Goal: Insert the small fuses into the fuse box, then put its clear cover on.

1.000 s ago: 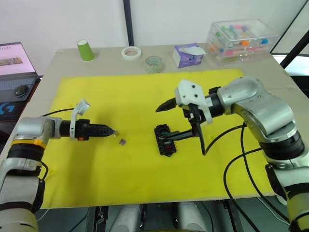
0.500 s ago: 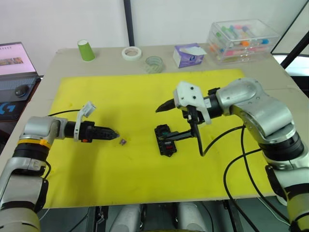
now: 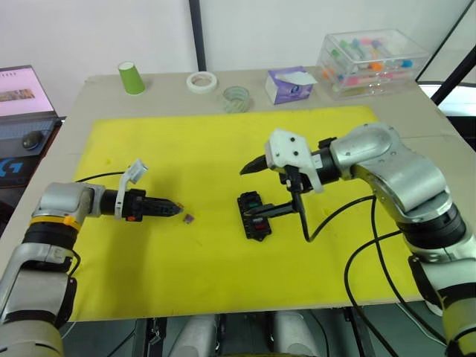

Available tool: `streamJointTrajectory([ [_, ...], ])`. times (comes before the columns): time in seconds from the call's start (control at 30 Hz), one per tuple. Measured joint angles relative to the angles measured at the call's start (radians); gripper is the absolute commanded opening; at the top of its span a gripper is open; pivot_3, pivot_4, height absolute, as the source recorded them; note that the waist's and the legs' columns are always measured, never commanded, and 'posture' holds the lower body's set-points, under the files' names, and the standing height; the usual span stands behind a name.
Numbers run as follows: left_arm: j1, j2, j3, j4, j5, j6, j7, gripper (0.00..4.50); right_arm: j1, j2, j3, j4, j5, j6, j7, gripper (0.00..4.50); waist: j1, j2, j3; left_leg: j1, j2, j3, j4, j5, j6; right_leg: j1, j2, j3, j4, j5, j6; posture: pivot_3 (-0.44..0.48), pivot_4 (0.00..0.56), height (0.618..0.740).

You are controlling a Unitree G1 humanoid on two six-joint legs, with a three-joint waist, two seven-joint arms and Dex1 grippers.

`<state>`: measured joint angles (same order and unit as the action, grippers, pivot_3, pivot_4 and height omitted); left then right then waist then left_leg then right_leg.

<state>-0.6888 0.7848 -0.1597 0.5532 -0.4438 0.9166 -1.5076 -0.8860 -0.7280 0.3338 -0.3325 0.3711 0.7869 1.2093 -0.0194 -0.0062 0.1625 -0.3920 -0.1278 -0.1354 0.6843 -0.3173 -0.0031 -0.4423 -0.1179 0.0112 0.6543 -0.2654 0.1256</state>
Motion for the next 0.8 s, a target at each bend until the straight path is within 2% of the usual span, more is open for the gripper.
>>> streamJointTrajectory([
  [0.07,0.000,-0.003,0.005,0.018,0.000,-0.008,0.004,2.71,0.000,0.000,0.001,0.000,-0.004,0.000,-0.003,4.50,0.000,0.000,0.000,0.000,0.000,0.000,0.000,0.000,0.000,0.000,0.000,0.000,0.000,0.000,0.000,0.000,0.150,0.740],
  [0.2,0.000,-0.004,0.010,0.054,0.016,-0.022,0.010,1.34,0.000,0.000,0.001,0.000,-0.004,-0.001,-0.005,4.50,-0.004,0.000,0.000,0.000,0.000,0.000,-0.001,0.000,0.000,-0.001,0.000,0.000,0.000,0.000,0.000,0.000,0.150,0.740],
  [0.37,-0.004,-0.007,0.012,0.085,0.022,-0.041,0.005,1.34,0.000,0.000,0.004,0.001,-0.006,-0.007,-0.005,4.50,-0.008,0.000,0.000,0.000,0.000,0.000,-0.001,0.000,0.000,-0.001,0.000,0.000,0.001,0.000,0.000,0.000,0.150,0.740],
  [0.47,-0.012,-0.011,0.012,0.108,0.030,-0.051,0.006,0.80,0.000,0.000,0.005,0.001,-0.006,-0.009,-0.005,4.50,-0.008,0.000,0.000,0.000,0.000,0.000,0.000,0.000,0.000,-0.001,0.000,0.000,0.001,0.000,0.000,0.000,0.150,0.740],
  [0.53,-0.013,-0.011,0.012,0.116,0.037,-0.056,0.005,0.10,0.000,0.000,0.005,0.001,-0.006,-0.009,-0.005,4.50,-0.011,0.000,0.000,0.000,0.000,0.000,0.000,0.000,0.000,-0.001,0.000,0.000,0.001,0.000,0.000,0.000,0.150,0.740],
  [0.8,-0.014,-0.011,0.013,0.132,0.043,-0.072,-0.009,0.05,0.000,0.000,0.005,0.001,-0.008,-0.009,-0.006,4.50,-0.019,0.000,0.000,0.000,0.000,0.000,0.000,0.000,0.000,-0.001,0.000,0.000,0.002,0.000,0.000,0.000,0.150,0.740],
])
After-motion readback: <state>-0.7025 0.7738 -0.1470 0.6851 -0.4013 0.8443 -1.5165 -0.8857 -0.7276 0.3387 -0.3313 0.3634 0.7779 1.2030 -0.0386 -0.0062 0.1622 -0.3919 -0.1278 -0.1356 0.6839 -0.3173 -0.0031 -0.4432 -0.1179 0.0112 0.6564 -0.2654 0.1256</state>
